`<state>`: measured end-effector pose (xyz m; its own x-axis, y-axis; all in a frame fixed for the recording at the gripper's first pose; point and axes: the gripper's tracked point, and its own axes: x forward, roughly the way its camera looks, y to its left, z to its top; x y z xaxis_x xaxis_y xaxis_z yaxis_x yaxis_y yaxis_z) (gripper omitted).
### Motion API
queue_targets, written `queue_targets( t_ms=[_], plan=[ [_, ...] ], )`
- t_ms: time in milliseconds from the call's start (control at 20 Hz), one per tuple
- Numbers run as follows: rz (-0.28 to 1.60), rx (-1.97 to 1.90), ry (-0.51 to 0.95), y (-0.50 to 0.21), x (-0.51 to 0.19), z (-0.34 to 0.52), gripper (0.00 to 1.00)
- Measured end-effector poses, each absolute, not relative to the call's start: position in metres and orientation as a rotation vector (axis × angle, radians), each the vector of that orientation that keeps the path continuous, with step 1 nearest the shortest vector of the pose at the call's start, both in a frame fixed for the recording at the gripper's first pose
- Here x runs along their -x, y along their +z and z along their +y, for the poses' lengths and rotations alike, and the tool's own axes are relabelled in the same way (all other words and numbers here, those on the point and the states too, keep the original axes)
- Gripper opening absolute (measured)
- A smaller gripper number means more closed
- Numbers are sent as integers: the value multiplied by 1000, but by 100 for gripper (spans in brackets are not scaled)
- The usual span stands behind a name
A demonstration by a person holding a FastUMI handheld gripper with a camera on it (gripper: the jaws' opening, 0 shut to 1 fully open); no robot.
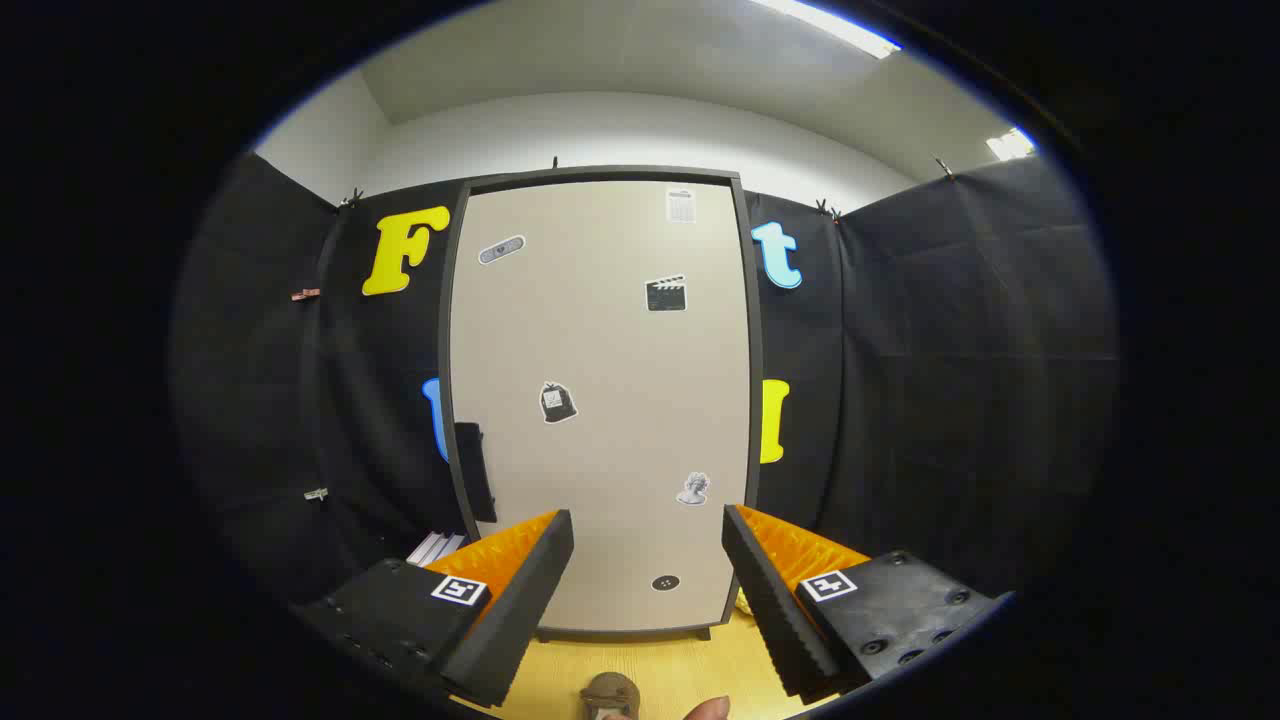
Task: Open the shoe cabinet door, grab the shoes and put them into the shoe cabinet, then close the shoe cabinet door.
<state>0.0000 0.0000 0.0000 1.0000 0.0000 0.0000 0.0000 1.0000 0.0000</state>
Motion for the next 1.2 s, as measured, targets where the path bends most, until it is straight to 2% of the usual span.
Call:
queue_targets(
  t_ms=[1000, 1200],
  plan=[
    [-1, 17, -14, -3, -1, 19, 98],
    [9, -26, 42, -7, -11, 51, 99]
  ],
)
